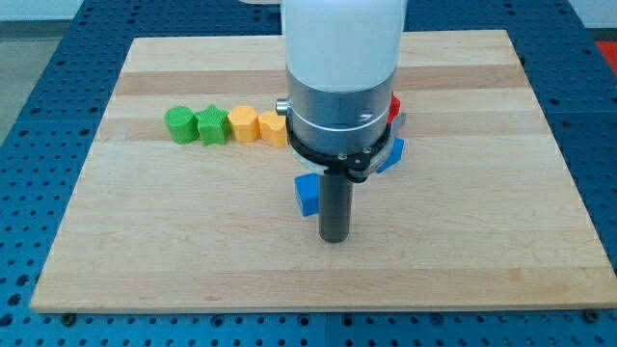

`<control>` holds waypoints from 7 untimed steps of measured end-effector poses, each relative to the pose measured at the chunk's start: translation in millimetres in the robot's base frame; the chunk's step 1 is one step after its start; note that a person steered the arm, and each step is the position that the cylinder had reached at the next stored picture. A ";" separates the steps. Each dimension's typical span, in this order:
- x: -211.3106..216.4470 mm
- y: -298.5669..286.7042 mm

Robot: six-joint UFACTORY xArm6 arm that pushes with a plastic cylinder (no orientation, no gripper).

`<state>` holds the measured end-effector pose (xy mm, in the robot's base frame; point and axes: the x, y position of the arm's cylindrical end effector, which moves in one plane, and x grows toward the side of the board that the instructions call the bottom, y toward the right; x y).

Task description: Push the blue cube towards the bottom of the yellow heart

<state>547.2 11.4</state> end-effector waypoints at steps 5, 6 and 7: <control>-50.6 -33.6; -62.6 -34.1; -69.2 -49.1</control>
<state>478.0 -37.7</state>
